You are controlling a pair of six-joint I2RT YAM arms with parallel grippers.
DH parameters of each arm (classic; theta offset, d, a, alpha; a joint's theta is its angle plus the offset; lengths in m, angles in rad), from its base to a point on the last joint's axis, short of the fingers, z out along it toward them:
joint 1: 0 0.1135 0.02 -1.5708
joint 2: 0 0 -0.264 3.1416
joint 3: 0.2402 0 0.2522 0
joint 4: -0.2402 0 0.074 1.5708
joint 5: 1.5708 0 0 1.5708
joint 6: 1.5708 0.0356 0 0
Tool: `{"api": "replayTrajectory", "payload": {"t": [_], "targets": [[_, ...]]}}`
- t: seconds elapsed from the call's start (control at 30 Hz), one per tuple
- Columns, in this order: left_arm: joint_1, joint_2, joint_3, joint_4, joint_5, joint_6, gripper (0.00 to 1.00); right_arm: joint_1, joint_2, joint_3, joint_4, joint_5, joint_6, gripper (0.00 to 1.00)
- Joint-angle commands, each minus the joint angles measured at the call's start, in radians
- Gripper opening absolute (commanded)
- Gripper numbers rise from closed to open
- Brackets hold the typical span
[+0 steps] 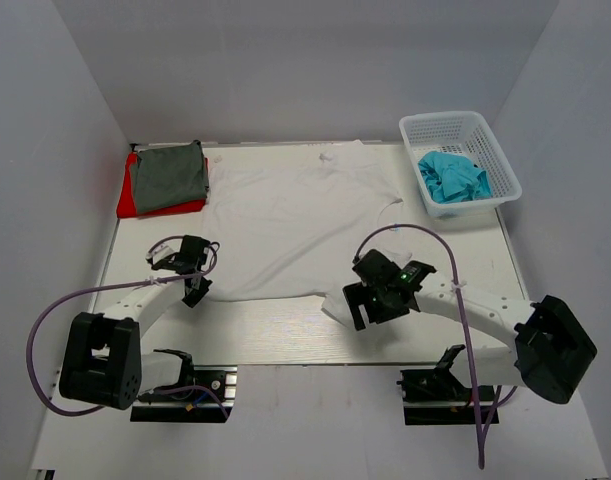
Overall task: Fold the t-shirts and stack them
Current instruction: Grap the side of the flattened tshirt closest away from the robot with both arms, then fold the flattened tshirt in 1/3 of the way
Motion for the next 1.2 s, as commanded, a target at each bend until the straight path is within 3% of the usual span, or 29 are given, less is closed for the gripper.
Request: {"api": "replayTrajectory", "payload": {"t": [0.0,0.13,0.23,0.27,0.33,0.4,0.43,0.57,0.7,0.8,0.97,1.17], "targets": [[0.004,-0.02,-0.026,0.023,0.071,0.019,0.0,0.06,0.0,-0.033,-0.055,-0.03,0.135,0.85],[0.004,-0.051,-0.035,0.012,0.071,0.019,0.0,0.084,0.036,-0.101,0.032,0.017,0.182,0.8],[0.004,-0.051,-0.035,0.012,0.071,0.019,0.0,0.085,0.069,-0.109,0.074,0.088,0.238,0.57],[0.004,-0.051,-0.025,0.003,0.071,0.019,0.0,0.085,0.071,-0.115,0.078,0.097,0.25,0.36],[0.004,-0.051,-0.024,-0.006,0.08,0.019,0.0,0.076,0.072,-0.125,0.094,0.106,0.277,0.34],[0.004,-0.051,-0.014,-0.032,0.08,0.019,0.0,0.081,0.069,-0.119,0.043,0.146,0.338,0.08],[0.004,-0.051,-0.014,-0.066,0.071,0.003,0.0,0.082,0.054,-0.11,-0.012,0.152,0.362,0.0],[0.004,-0.095,-0.004,-0.136,0.062,-0.044,0.0,0.088,-0.123,-0.086,-0.217,0.181,0.464,0.0],[0.004,-0.16,-0.026,-0.176,0.062,-0.062,0.0,0.084,-0.257,-0.072,-0.296,0.155,0.498,0.0],[0.004,-0.206,-0.026,-0.201,0.062,-0.062,0.0,0.084,-0.251,-0.054,-0.343,0.149,0.482,0.0],[-0.005,-0.246,-0.026,-0.178,0.085,-0.047,0.0,0.079,-0.208,-0.008,-0.25,0.171,0.4,0.0],[0.005,-0.194,0.003,-0.066,0.134,-0.004,0.0,0.058,-0.17,0.126,-0.213,0.305,0.362,0.0]]}}
